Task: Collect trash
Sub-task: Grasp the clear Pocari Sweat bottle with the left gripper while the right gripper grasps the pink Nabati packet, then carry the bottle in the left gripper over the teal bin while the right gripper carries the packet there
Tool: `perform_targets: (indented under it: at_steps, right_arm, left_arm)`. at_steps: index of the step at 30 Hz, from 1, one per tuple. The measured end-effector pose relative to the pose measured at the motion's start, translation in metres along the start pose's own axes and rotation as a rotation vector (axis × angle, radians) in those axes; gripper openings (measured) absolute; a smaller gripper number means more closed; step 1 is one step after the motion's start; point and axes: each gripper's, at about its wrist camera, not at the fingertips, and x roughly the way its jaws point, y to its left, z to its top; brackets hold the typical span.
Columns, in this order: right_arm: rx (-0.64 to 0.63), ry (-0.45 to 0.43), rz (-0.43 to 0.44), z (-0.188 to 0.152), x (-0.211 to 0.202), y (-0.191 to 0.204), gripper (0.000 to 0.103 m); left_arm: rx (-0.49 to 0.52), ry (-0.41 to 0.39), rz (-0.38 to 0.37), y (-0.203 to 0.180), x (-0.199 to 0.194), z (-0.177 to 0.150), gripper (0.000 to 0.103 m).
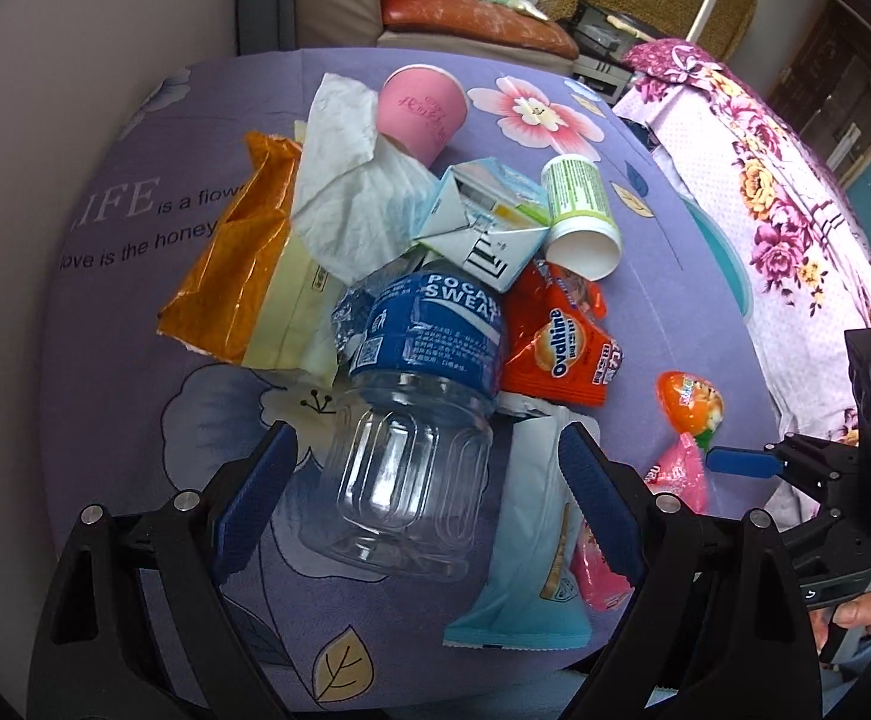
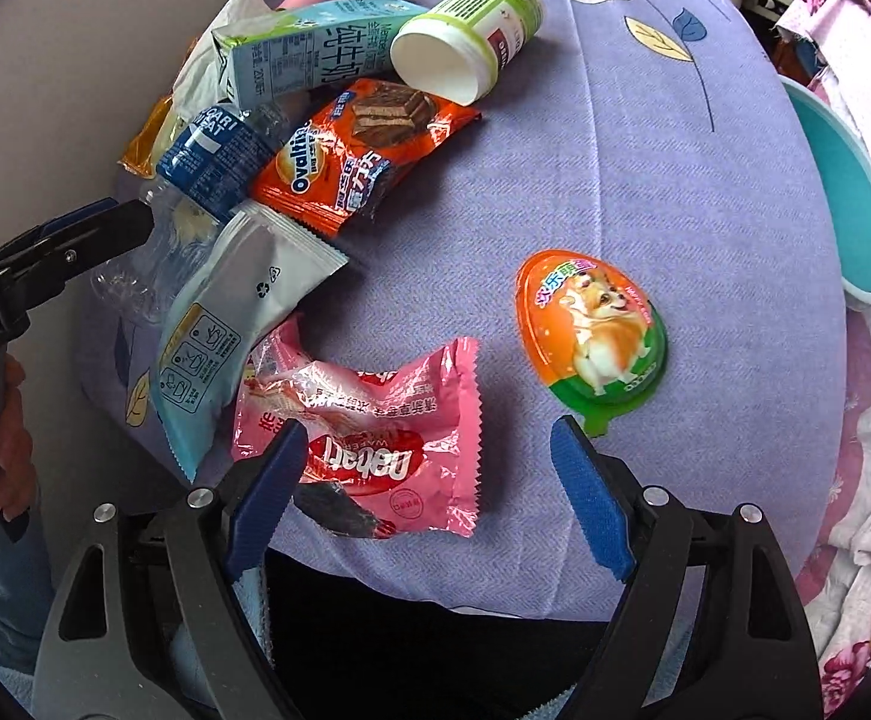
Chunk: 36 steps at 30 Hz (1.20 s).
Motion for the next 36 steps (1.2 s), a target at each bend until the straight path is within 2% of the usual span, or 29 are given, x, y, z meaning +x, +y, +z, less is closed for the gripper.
perform_targets:
  at_steps: [4,6,10,14,20,23,25,26,28,36]
  right_arm:
    - [-0.001,-0.019,-0.003,-0.001,0.006,0.004,0.078]
    - [-0.002,-0.023,0.001,-0.002,0.007,0.004,0.059]
    - [-0.017,-0.02,0.005,-0.004,0.013,0.01,0.01]
    - [-0.005,-0.043,0.028,-0.006,0.008,0.007,0.009]
    - [-0.021,-0.097,0.0,-0.001,-0.014,0.002,0.007]
    - [-0.022,-0.123,-0.023,0.003,-0.027,-0.004,0.006]
    - [-0.021,-0.139,-0.028,0.005,-0.035,-0.004,0.006]
    - [-0.019,-0.146,-0.028,0.01,-0.041,-0.006,0.006]
    - [-0.011,-0.165,-0.029,0.013,-0.048,-0.012,0.006]
    - [0.013,-0.231,-0.031,0.021,-0.072,-0.029,0.005]
  left_arm:
    - [0.008,0.018,0.005,0.002,0.011,-0.002,0.089]
    - [0.007,0.029,0.006,0.003,0.017,0.0,0.089]
    - [0.01,0.044,0.006,0.003,0.027,-0.001,0.089]
    - [0.011,0.054,0.013,0.004,0.032,-0.002,0.089]
    - [0.009,0.065,0.027,0.006,0.038,0.0,0.087]
    - [0.014,0.073,0.025,0.004,0.043,0.004,0.08]
    - [0.024,0.084,0.015,0.0,0.047,0.004,0.069]
    - [0.029,0.078,0.027,-0.002,0.047,0.004,0.068]
    - [0.033,0.06,0.046,-0.006,0.044,0.002,0.068]
    - [0.029,0.01,0.012,-0.012,0.012,0.003,0.066]
